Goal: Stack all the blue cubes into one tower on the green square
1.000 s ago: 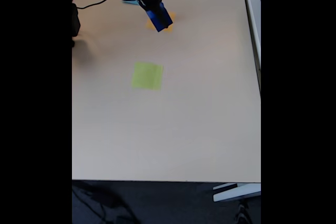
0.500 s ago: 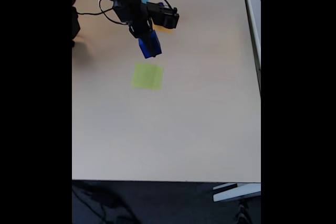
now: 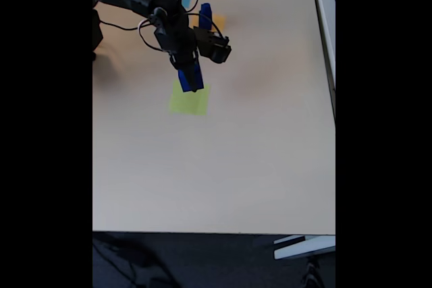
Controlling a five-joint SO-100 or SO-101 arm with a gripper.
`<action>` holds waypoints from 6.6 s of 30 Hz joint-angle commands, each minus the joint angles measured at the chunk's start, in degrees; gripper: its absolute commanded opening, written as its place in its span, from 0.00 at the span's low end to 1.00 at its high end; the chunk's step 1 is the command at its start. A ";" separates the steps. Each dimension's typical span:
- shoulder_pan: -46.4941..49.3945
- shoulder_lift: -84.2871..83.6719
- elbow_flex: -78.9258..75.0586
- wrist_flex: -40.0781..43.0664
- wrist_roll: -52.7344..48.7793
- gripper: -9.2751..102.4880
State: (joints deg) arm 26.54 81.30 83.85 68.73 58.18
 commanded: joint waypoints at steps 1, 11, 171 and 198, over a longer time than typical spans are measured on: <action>0.18 -0.53 -2.64 -0.97 0.70 0.08; 0.44 -6.42 -7.03 -1.05 3.25 0.08; -25.66 26.10 -1.05 3.60 17.31 0.54; -44.03 22.76 -6.42 6.42 37.62 0.53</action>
State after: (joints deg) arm -16.52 104.06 81.30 74.88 94.92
